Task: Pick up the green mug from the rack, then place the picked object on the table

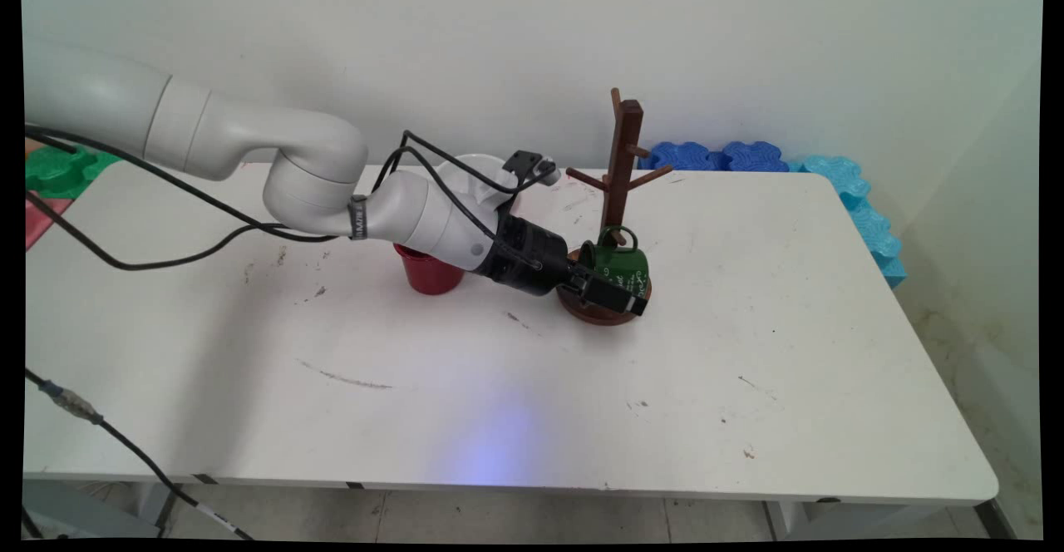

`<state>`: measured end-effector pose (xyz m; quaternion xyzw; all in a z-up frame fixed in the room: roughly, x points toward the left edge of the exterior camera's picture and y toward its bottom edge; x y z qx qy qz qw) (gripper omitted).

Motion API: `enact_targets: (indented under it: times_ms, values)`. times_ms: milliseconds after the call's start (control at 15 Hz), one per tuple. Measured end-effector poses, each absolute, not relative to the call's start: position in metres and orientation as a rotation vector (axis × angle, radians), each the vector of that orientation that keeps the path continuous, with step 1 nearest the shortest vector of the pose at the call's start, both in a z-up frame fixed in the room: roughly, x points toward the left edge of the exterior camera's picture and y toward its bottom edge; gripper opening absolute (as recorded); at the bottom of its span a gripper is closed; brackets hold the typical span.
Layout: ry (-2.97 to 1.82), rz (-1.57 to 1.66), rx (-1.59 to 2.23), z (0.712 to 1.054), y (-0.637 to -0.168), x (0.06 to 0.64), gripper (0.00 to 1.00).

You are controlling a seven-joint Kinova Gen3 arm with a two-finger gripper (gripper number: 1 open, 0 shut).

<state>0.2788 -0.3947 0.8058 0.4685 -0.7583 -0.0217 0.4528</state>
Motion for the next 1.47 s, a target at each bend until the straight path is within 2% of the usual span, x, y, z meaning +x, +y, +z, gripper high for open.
enact_targets:
  times_ms: [533,600,1467]
  values:
    - [-1.869,-0.039,1.141,0.8023,-0.3984,0.2748,1.0]
    - [-1.868,-0.035,1.139,0.802,-0.3991,0.2747,0.0]
    - [-1.874,-0.001,1.126,0.8002,-0.4013,0.2754,0.0]
